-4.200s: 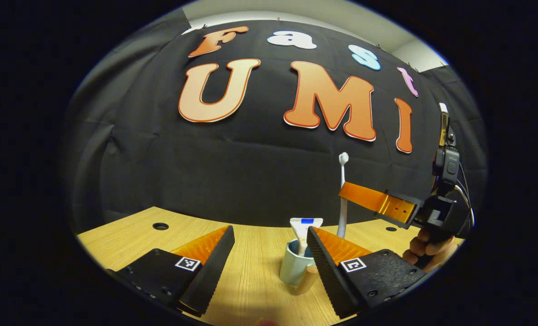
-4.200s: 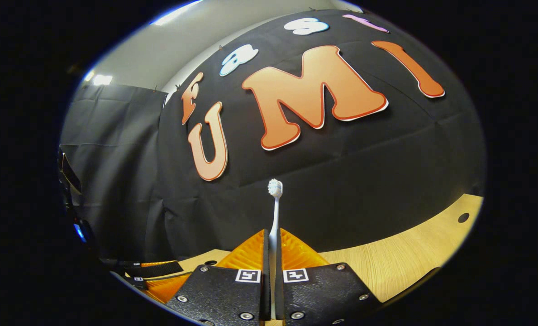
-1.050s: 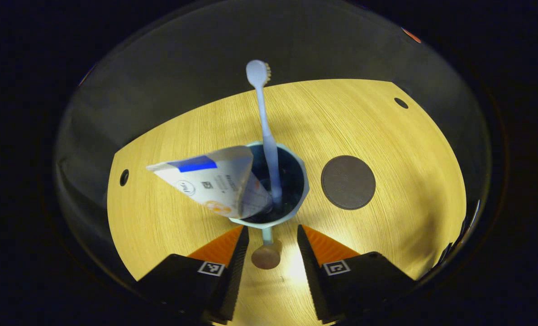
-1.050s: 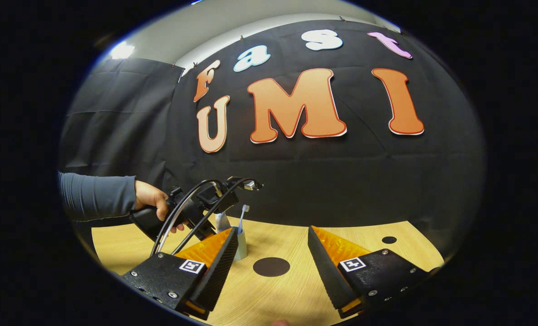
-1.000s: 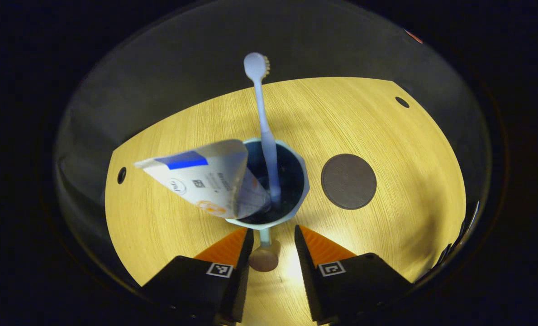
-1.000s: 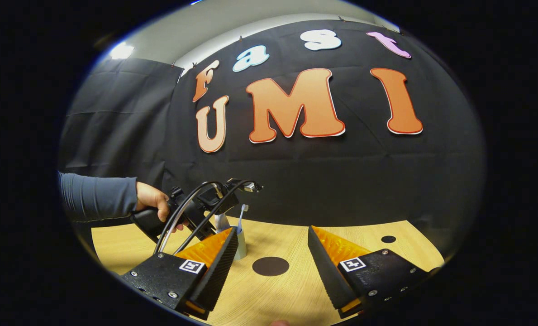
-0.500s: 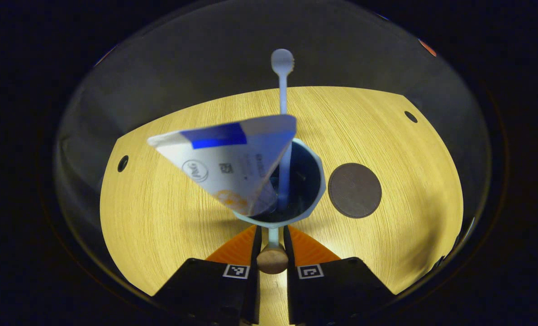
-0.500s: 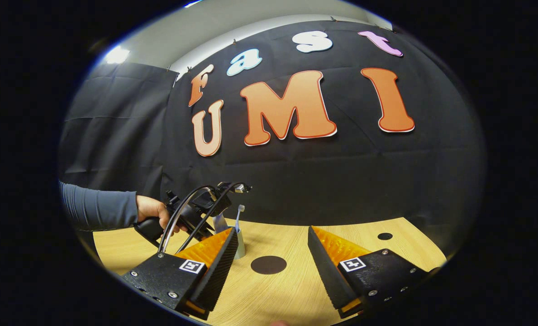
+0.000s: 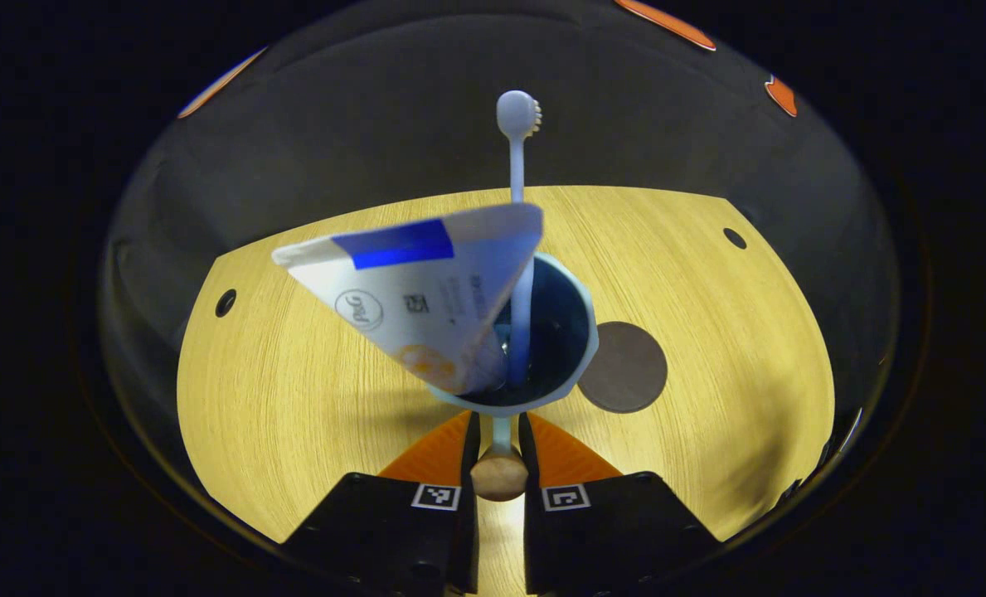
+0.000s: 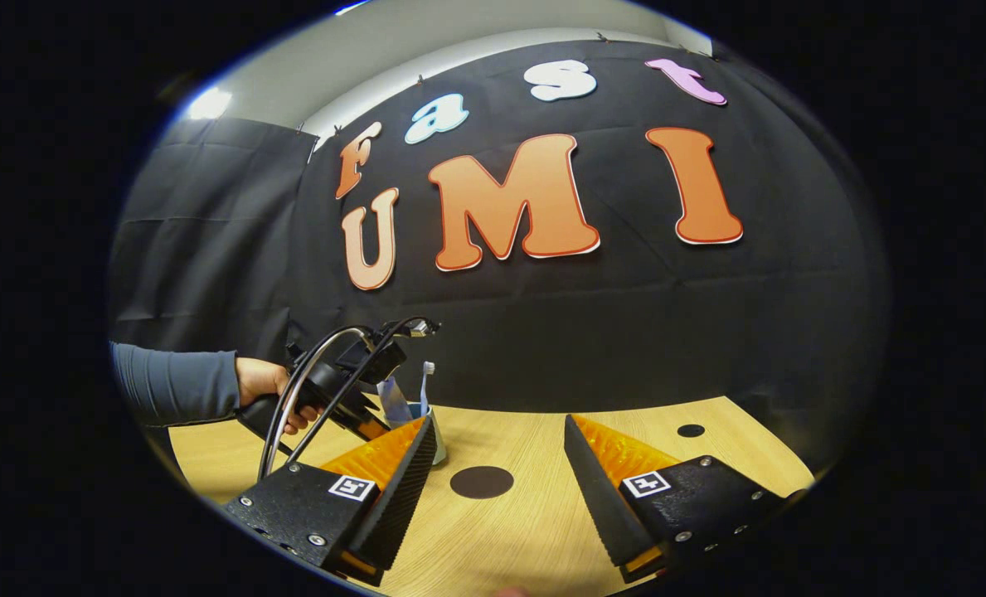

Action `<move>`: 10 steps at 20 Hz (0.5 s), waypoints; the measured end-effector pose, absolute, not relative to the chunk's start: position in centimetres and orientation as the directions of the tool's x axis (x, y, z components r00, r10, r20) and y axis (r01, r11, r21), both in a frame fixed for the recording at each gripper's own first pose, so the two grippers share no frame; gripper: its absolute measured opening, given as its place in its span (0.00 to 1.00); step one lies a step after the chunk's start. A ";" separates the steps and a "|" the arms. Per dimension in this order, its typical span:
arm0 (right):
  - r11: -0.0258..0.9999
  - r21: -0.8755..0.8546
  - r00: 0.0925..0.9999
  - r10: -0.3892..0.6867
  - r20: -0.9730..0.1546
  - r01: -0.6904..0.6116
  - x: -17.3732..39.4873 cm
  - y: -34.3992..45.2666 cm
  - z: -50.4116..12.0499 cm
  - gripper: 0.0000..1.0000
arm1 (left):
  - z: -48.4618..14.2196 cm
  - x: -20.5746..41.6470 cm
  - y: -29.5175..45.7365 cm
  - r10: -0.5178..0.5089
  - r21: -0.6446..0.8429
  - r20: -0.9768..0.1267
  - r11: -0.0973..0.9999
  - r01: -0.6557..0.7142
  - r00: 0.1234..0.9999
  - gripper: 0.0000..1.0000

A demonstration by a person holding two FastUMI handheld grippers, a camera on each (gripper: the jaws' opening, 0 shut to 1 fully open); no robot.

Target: Put the toothbrush and toothpaste on the desktop into the cup, then pick up the cup and place it on the coaster on the desktop.

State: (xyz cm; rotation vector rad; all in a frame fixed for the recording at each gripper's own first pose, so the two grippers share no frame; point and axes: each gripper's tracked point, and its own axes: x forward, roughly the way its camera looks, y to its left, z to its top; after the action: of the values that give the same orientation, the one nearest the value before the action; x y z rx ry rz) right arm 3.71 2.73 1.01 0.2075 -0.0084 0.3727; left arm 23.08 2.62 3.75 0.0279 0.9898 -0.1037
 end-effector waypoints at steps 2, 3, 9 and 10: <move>0.914 0.195 0.935 0.352 0.050 -0.355 3.5 2.3 1.1 0.93 | 4.1 22.9 2.1 -0.085 -0.024 -0.831 0.993 0.118 0.550 0.21; 0.916 0.195 0.936 0.349 0.049 -0.352 3.2 2.0 1.1 0.93 | 4.1 22.9 1.7 -0.093 -0.024 -0.829 0.991 0.130 0.551 0.21; 0.930 0.195 0.949 0.312 0.031 -0.312 1.7 -0.9 -0.1 0.93 | 3.0 23.6 0.6 -0.144 -0.041 -0.826 0.980 0.196 0.546 0.21; 0.931 0.196 0.951 0.308 0.027 -0.307 1.6 -1.2 -0.3 0.93 | 2.9 23.8 0.7 -0.151 -0.046 -0.826 0.978 0.202 0.543 0.21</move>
State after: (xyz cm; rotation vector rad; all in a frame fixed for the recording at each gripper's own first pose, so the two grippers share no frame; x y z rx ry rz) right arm 1.60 -1.21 -0.26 0.1998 0.0039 0.3147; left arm 23.80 0.66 2.93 0.0571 0.9744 -0.2096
